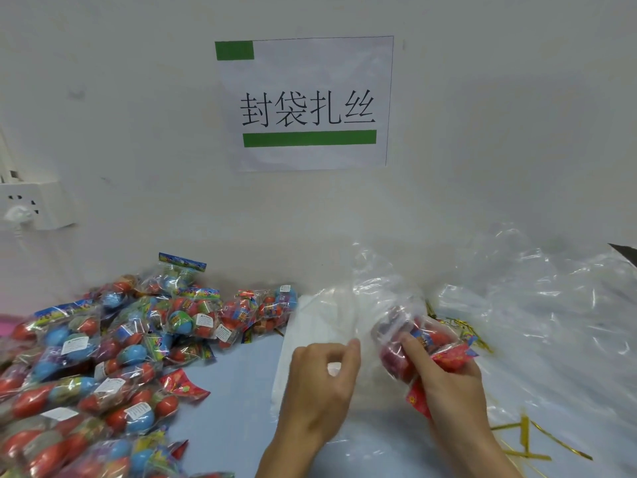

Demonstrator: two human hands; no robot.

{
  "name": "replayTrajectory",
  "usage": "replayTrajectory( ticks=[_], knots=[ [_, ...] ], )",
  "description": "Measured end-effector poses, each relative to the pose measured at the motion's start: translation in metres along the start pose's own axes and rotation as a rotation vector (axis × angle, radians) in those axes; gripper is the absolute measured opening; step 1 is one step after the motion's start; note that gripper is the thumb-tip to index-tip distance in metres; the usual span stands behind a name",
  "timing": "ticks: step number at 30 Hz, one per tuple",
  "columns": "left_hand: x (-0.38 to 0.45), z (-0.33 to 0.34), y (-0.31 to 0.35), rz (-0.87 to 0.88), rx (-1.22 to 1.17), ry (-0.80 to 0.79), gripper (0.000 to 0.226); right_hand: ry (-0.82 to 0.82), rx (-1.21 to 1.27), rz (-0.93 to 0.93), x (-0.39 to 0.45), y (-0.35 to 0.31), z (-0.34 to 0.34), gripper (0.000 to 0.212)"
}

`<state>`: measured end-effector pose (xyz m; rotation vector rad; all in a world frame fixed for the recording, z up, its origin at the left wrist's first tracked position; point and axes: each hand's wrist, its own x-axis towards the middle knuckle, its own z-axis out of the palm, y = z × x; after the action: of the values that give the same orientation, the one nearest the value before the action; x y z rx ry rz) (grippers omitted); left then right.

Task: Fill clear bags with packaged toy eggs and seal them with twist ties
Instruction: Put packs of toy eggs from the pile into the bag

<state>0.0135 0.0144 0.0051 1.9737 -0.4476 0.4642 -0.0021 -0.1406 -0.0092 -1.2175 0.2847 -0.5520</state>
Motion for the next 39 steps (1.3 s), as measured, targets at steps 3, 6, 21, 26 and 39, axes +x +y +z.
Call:
replayTrajectory(
  ticks=[3,6,21,26,39],
  knots=[
    [0.004,-0.003,0.002,0.053,0.127,0.3,0.022,-0.091,-0.018,-0.052,-0.008,-0.004,0.004,0.027],
    [0.006,0.0,0.0,-0.033,0.035,0.206,0.046,-0.209,-0.034,-0.122,-0.018,-0.007,0.009,0.032],
    [0.001,0.015,0.005,0.074,-0.111,-0.059,0.015,0.054,-0.2,-0.143,-0.014,0.009,0.012,0.024],
    [0.004,0.012,0.005,-0.039,-0.164,-0.053,0.012,0.146,-0.083,-0.131,-0.004,0.007,0.007,0.027],
    [0.006,0.004,0.01,-0.147,-0.442,0.089,0.013,-0.169,0.224,0.138,-0.012,-0.002,0.017,0.025]
  ],
)
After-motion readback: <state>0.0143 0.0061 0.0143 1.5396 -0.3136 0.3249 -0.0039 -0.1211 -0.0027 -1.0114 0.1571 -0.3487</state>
